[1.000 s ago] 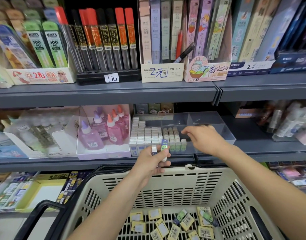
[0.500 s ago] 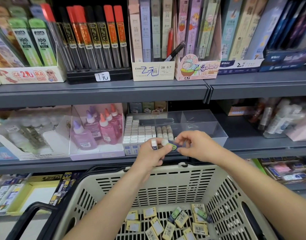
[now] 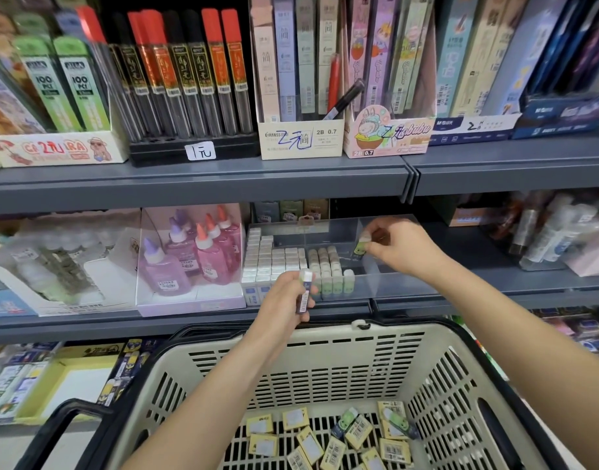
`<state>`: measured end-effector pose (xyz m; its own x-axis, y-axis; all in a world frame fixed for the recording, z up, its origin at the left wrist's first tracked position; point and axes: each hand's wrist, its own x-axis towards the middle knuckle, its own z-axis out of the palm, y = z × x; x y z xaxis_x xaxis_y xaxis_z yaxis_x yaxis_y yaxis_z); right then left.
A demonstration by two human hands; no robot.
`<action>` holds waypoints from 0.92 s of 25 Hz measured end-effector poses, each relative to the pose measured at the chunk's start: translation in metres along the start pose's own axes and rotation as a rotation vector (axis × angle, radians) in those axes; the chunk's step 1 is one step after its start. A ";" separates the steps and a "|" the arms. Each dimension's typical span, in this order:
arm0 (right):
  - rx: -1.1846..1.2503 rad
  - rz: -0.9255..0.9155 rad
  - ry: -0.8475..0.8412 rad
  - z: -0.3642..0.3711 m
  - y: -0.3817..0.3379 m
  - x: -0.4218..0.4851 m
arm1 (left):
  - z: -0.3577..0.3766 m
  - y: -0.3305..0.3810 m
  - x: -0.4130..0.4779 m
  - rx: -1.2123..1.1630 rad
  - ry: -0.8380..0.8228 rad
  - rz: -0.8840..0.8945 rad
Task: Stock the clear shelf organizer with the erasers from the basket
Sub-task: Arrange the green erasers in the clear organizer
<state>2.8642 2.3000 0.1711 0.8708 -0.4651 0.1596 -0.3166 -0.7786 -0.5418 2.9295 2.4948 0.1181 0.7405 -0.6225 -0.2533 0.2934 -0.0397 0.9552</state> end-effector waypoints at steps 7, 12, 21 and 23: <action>-0.138 0.025 -0.256 0.027 -0.002 0.019 | -0.012 -0.011 -0.003 0.066 0.008 0.081; -0.387 0.013 -0.467 0.031 -0.004 0.026 | -0.018 -0.012 0.001 0.118 0.021 0.109; -0.379 -0.063 -0.315 0.020 -0.007 0.014 | -0.011 -0.010 0.006 0.100 0.040 0.106; -0.197 -0.091 -0.170 0.016 -0.013 0.003 | -0.005 -0.008 0.007 0.123 0.031 0.129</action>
<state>2.8768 2.3158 0.1653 0.9443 -0.3253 0.0501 -0.2870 -0.8884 -0.3582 2.9355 2.4950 0.1083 0.7857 -0.6047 -0.1305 0.1202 -0.0578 0.9911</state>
